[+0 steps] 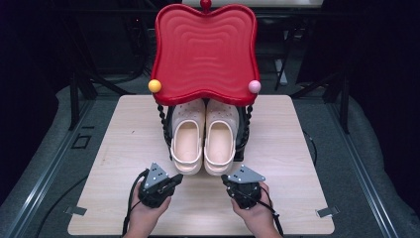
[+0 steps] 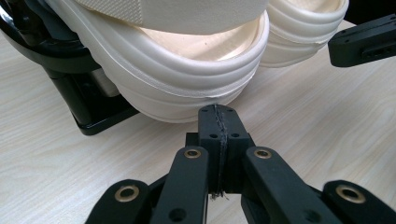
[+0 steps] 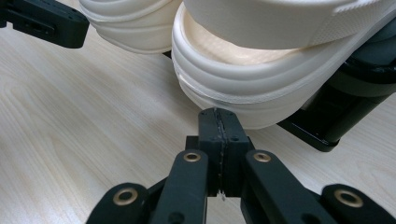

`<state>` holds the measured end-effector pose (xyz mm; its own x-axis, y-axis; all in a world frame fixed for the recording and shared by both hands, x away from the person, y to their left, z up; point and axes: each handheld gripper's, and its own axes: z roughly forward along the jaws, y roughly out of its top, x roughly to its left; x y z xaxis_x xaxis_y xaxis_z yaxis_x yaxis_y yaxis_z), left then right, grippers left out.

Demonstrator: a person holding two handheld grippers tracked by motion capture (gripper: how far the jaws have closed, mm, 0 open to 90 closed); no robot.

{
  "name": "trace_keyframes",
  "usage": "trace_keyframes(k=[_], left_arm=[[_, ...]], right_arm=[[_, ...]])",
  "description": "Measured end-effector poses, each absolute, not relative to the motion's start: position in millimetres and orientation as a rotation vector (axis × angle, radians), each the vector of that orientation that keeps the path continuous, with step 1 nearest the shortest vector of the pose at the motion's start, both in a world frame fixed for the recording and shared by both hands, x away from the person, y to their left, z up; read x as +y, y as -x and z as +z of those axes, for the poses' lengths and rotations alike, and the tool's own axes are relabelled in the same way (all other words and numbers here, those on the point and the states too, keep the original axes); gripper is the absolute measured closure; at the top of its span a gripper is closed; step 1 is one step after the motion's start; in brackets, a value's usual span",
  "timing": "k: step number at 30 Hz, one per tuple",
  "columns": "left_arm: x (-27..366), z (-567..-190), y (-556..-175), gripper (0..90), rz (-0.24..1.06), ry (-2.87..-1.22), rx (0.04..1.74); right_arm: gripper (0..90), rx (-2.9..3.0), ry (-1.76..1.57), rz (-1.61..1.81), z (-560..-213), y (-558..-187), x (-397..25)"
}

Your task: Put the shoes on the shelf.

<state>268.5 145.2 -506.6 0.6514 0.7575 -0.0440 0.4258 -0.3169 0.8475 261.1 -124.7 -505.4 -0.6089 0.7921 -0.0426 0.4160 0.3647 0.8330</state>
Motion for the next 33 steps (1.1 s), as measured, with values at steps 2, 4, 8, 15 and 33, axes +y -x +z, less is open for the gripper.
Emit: trace_keyframes(k=[2, 4, 8, 15, 33], left_arm=[[145.4, -506.2, -268.6, 89.8, 0.462, -1.954, 0.927], [146.4, -505.0, -269.2, 89.8, 0.464, -1.951, 0.929], [149.3, -500.8, -271.3, 89.8, 0.476, -1.944, 0.931], [149.5, -491.9, -280.9, 89.8, 0.498, -1.953, 0.932], [140.9, -478.3, -322.8, 89.9, 0.533, -1.943, 0.977]], right_arm=[[89.8, 2.179, -1.047, 1.156, -505.9, -261.3, -124.3], [89.9, 2.202, -1.056, 1.137, -504.2, -260.8, -125.6], [89.9, 2.196, -1.051, 1.128, -502.8, -261.8, -126.8], [89.9, 2.174, -1.081, 1.133, -500.2, -271.3, -129.9], [89.9, 2.100, -1.137, 1.126, -490.0, -310.5, -132.3]])
